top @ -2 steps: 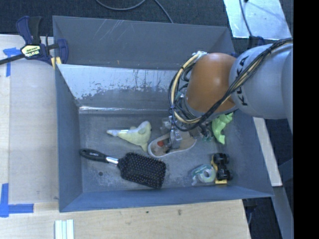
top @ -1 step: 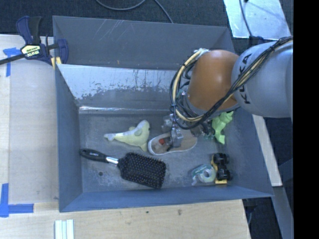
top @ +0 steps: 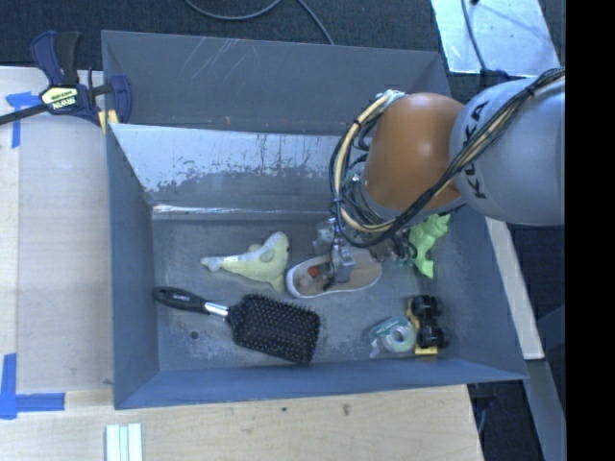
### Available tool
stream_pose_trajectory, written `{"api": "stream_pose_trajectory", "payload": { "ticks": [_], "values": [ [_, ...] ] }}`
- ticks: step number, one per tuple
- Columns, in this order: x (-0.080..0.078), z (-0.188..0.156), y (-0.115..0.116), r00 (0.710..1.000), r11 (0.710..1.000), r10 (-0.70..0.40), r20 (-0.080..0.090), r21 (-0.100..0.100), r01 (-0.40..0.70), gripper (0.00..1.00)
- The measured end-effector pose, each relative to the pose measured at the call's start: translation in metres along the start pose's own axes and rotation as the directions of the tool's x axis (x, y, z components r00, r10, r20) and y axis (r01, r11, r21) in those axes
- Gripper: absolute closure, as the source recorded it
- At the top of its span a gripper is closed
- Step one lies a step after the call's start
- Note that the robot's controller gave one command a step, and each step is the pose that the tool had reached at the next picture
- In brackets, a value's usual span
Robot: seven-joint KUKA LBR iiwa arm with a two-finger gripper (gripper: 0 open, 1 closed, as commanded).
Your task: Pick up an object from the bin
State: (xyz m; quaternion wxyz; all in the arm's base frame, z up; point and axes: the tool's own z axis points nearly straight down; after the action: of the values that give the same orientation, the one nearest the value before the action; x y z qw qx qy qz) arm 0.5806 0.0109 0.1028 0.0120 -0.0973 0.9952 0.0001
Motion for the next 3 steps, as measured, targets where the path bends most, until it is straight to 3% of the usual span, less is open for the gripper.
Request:
{"api": "stream_pose_trajectory", "payload": {
  "ticks": [1, 3],
  "values": [
    [0.001, -0.017, 0.0, 1.0, 1.0, 0.0, -0.006, -0.001, 0.0, 1.0],
    [-0.001, -0.05, 0.0, 1.0, 1.0, 0.001, 0.002, 0.001, -0.001, 1.0]
  ]
}}
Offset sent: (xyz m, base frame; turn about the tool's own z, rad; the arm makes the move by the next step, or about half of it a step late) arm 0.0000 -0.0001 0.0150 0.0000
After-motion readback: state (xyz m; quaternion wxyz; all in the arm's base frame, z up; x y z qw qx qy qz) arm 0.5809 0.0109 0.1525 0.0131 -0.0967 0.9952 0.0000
